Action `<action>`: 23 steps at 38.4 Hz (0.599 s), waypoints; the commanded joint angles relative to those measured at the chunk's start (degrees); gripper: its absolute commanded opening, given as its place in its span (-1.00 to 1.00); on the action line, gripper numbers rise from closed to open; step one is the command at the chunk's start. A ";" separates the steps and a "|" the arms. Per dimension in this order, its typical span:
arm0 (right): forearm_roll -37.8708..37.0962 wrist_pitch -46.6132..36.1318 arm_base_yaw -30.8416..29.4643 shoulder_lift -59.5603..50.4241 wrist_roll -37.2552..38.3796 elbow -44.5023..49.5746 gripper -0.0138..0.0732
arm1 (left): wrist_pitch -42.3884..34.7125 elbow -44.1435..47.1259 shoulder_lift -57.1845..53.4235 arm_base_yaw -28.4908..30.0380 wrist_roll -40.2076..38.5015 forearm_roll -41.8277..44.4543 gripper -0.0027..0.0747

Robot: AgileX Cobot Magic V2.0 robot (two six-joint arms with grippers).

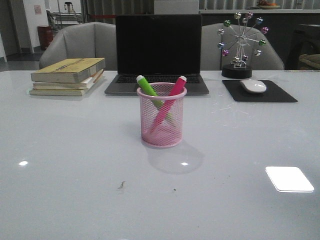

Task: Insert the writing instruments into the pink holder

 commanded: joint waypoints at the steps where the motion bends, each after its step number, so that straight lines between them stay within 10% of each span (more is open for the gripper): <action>1: 0.05 2.36 -0.40 -0.21 -1.00 -1.57 -0.55 | -4.52 -1.59 -0.27 0.16 -0.13 -0.22 -0.08; 9: -11.67 5.96 -0.40 -0.21 7.85 -1.57 -0.55 | -4.52 -1.59 -0.27 0.16 -0.13 -0.22 -0.08; 23: -54.10 7.48 -0.40 -0.28 57.17 -1.85 -0.55 | -4.52 -1.59 -0.27 0.16 -0.13 -0.22 -0.08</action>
